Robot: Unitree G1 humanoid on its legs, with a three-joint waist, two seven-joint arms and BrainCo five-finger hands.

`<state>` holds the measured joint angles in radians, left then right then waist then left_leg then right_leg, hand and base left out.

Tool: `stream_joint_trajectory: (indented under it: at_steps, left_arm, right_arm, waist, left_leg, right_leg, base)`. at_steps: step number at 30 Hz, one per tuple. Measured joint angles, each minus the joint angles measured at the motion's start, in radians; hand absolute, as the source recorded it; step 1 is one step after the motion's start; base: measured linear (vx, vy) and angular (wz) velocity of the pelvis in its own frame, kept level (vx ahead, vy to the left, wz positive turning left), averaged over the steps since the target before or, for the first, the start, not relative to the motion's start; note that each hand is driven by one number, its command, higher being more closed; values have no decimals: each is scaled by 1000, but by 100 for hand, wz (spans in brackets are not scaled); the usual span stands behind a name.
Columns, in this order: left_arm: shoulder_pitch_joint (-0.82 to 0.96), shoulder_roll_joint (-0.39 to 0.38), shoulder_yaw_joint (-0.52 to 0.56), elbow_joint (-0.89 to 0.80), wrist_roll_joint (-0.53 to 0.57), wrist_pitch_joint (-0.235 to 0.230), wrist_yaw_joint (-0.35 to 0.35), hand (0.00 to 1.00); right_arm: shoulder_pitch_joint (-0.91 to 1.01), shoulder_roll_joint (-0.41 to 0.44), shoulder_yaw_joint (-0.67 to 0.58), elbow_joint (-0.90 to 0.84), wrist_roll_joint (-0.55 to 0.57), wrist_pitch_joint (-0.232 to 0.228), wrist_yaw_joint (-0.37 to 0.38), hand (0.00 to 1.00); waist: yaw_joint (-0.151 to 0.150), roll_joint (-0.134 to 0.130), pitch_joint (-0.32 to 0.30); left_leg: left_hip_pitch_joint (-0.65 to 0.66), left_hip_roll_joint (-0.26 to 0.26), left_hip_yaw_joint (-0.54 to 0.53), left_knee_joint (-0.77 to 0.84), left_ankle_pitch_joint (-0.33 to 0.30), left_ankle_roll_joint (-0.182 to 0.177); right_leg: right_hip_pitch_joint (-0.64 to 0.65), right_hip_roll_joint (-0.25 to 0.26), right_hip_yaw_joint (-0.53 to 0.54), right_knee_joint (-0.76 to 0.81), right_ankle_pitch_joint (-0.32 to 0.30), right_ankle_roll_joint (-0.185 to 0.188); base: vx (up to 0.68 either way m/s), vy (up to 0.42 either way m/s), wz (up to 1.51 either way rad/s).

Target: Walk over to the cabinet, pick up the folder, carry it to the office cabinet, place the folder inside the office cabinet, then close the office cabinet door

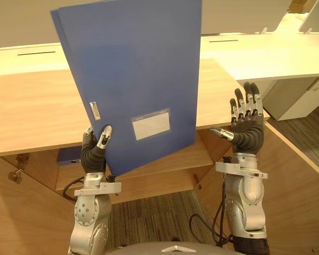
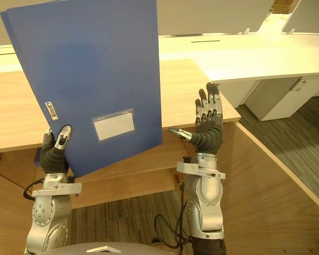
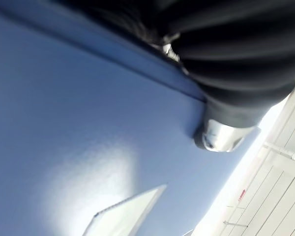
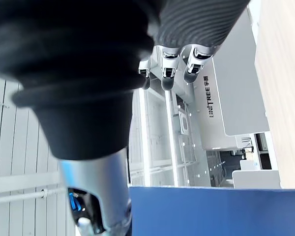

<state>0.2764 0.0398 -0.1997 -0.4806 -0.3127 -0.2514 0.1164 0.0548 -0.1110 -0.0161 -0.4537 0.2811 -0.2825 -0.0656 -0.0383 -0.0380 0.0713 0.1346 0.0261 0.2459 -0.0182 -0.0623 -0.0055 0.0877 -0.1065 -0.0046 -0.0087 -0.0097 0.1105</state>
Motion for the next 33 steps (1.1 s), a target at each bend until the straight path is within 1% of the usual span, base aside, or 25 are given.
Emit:
stream_joint_trajectory:
  at_steps: [2,4,6,7,9,14,16,17,20,21,23,24,26,28,30,33]
  left_arm:
    - [-1,2,0,4,0,0,-16,100]
    - [-10,13,-8,15,-1,-1,-36,100]
    - [-19,32,-17,29,-1,-5,-47,100]
    - [-20,40,-19,31,-1,-5,-58,100]
    - [-20,41,-23,31,-2,-5,-71,100]
    - [-28,48,-39,31,-13,-5,-91,100]
    - [-43,60,-39,31,-19,-6,-104,100]
    - [-51,63,-37,32,-18,-6,-106,100]
    - [-56,67,-37,32,-19,-6,-109,100]
    - [-56,70,-37,32,-19,-6,-111,100]
    - [-56,81,-37,32,-19,-6,-117,100]
    - [-57,89,-36,32,-19,-6,-121,100]
    - [-57,103,-36,32,-19,-6,-122,100]
    - [-57,115,-36,37,-18,-6,-122,100]
    - [-57,120,-37,38,-17,-6,-122,100]
    - [-57,128,-37,41,-12,-6,-122,100]
  right_arm:
    - [-16,-29,4,6,9,0,13,0]
    - [-35,-57,8,37,31,0,41,0]
    - [-47,-73,21,66,48,3,49,0]
    - [-58,-78,27,89,50,4,67,0]
    - [-68,-101,41,114,69,5,83,0]
    - [-94,-122,56,172,92,26,121,0]
    - [-112,-143,71,189,109,26,133,0]
    - [-119,-145,74,202,114,28,147,0]
    - [-119,-154,80,202,124,30,157,0]
    - [-120,-168,88,209,127,31,168,100]
    - [-124,-186,96,236,136,32,194,100]
    - [-129,-201,111,250,149,44,200,100]
    - [-145,-234,128,280,156,50,229,100]
    - [-149,-272,153,288,166,70,254,100]
    - [-150,-290,169,288,169,70,277,100]
    - [-150,-298,193,301,189,70,285,100]
  waist:
    - [1,2,1]
    - [2,2,1]
    - [3,2,1]
    - [2,2,1]
    - [2,4,1]
    - [5,5,1]
    - [5,7,0]
    - [4,8,0]
    - [6,8,0]
    - [7,8,0]
    - [6,8,0]
    - [5,8,-1]
    - [5,10,-2]
    - [9,11,-2]
    - [10,11,-4]
    - [11,11,-7]
  left_leg:
    - [-3,0,0,1,0,0]
    - [-3,0,-1,1,1,1]
    - [-4,-3,-3,0,2,3]
    - [-6,-5,-4,0,3,5]
    - [-11,-9,-9,-1,5,9]
    - [-16,-14,-17,-3,11,15]
    - [-27,-16,-21,-4,17,16]
    - [-29,-16,-23,-5,21,17]
    - [-28,-17,-25,-6,23,18]
    - [-28,-17,-26,-8,26,19]
    - [-25,-19,-27,-19,35,20]
    - [-25,-23,-28,-31,43,21]
    - [-26,-30,-28,-54,60,24]
    - [-27,-34,-29,-60,69,27]
    - [-26,-36,-29,-60,71,28]
    - [-27,-37,-29,-66,77,28]
  right_leg:
    - [-3,0,0,0,6,1]
    - [-3,0,-1,0,12,0]
    - [-3,-3,-2,0,12,0]
    - [-4,-7,-3,0,12,0]
    - [-7,-11,-6,0,14,3]
    - [-8,-15,-9,1,18,2]
    - [-18,-17,-11,2,22,2]
    - [-19,-17,-12,0,26,1]
    - [-18,-17,-12,0,28,-2]
    - [-19,-17,-13,0,31,-3]
    - [-20,-18,-13,0,33,-4]
    - [-25,-20,-13,0,34,-4]
    - [-37,-23,-12,0,34,-3]
    - [-41,-26,-11,0,35,-1]
    - [-40,-28,-12,1,35,-1]
    - [-42,-29,-12,1,35,-1]
  base:
    - [0,0,0]
    - [-39,-17,1]
    - [-49,-16,3]
    - [-48,-14,4]
    - [-43,-12,6]
    - [-49,-16,5]
    - [-53,-22,6]
    - [-44,-21,6]
    - [-49,-23,2]
    - [-62,-24,3]
    - [-54,-17,3]
    - [-69,-19,2]
    - [-78,-21,2]
    - [-68,-18,1]
    - [-58,-18,0]
    - [-64,-20,0]
